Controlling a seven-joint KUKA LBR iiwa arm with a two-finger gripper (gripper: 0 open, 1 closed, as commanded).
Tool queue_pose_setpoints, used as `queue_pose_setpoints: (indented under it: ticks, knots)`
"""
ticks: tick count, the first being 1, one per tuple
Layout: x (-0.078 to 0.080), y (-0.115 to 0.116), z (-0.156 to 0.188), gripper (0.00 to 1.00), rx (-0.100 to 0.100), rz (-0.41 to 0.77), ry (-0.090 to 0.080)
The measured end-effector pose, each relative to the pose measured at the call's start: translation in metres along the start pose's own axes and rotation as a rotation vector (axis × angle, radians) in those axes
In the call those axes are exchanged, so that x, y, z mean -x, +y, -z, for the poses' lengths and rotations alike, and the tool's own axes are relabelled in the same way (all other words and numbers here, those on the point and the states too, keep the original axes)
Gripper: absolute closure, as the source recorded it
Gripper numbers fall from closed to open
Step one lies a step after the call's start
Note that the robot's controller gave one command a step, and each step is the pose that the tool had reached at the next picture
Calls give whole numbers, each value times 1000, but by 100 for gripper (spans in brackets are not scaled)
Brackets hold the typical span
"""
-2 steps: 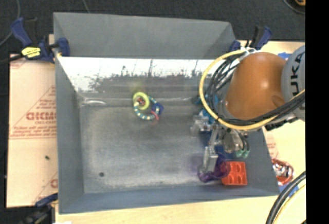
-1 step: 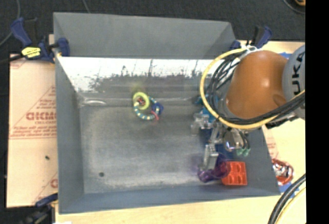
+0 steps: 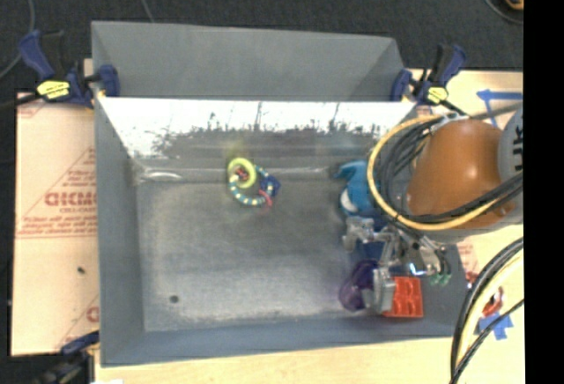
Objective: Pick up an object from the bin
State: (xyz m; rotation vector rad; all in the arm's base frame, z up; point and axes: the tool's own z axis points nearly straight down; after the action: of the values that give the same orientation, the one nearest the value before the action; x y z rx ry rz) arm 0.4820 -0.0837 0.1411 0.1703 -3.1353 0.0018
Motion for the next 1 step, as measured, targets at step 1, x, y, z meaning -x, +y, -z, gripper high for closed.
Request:
queue_pose_setpoints:
  ticks: [1]
  knots:
    - [3,-1,-28,0,-2,7,-3]
